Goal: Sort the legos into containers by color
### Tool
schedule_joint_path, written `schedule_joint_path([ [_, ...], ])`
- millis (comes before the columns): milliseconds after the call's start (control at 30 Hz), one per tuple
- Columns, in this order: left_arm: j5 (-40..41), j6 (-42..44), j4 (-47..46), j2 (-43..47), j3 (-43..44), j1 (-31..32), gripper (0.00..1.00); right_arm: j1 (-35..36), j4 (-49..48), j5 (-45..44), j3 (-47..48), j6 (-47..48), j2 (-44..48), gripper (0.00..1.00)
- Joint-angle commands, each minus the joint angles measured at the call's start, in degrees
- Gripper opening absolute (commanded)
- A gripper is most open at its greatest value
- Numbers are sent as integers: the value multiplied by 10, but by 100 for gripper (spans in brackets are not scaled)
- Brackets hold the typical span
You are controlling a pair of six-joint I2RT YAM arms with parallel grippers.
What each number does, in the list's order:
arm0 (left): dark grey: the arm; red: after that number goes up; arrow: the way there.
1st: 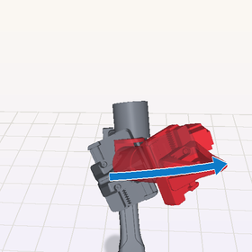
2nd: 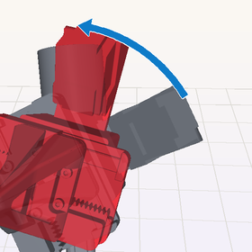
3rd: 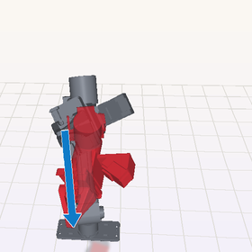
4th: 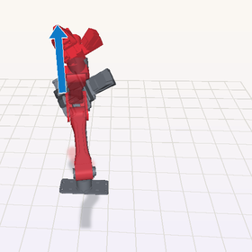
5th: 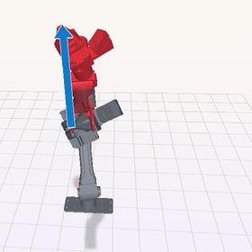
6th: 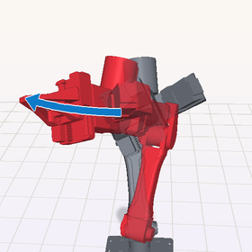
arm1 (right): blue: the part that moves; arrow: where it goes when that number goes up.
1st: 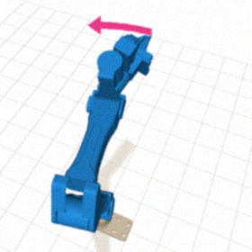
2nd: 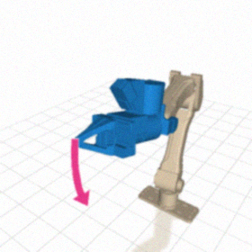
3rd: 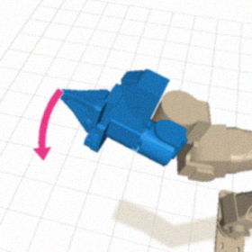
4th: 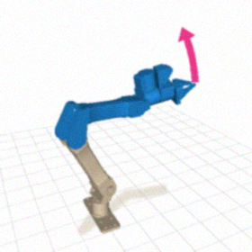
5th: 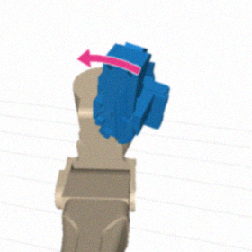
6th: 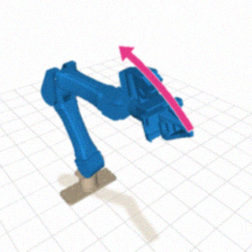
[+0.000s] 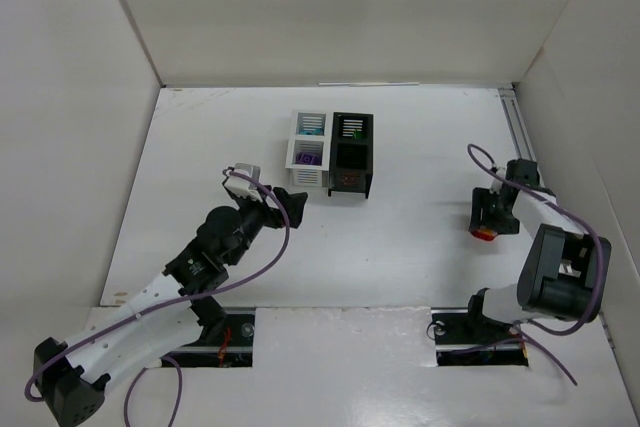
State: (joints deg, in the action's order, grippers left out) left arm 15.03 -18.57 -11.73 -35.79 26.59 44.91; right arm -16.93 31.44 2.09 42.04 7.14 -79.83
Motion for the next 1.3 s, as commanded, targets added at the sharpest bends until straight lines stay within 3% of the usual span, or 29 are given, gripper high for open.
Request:
schedule_joint_path([
  [0, -1, -5, -22, 6, 0, 1, 100, -4, -38, 64, 15, 36, 21, 45],
  [133, -1, -16, -12, 19, 0, 1, 100, 57, -44, 106, 56, 60, 56, 45],
  [367, 31, -72, 50, 37, 26, -4, 100, 303, -88, 119, 203, 114, 90, 45],
  [500, 31, -93, 86, 42, 36, -4, 100, 415, -146, 166, 256, 150, 48, 46],
  [633, 37, -114, 115, 48, 47, -4, 100, 479, -147, 172, 331, 173, -37, 49],
  [933, 75, -146, 158, 42, 66, -4, 100, 509, -173, 162, 371, 182, -111, 59],
  [1000, 75, -146, 163, 36, 72, -4, 100, 504, -173, 162, 377, 182, -128, 67],
  [1100, 75, -151, 168, 31, 77, -4, 100, 504, -173, 154, 383, 182, -134, 71],
  [1267, 75, -151, 168, 18, 98, -4, 100, 499, -168, 147, 388, 182, -133, 98],
])
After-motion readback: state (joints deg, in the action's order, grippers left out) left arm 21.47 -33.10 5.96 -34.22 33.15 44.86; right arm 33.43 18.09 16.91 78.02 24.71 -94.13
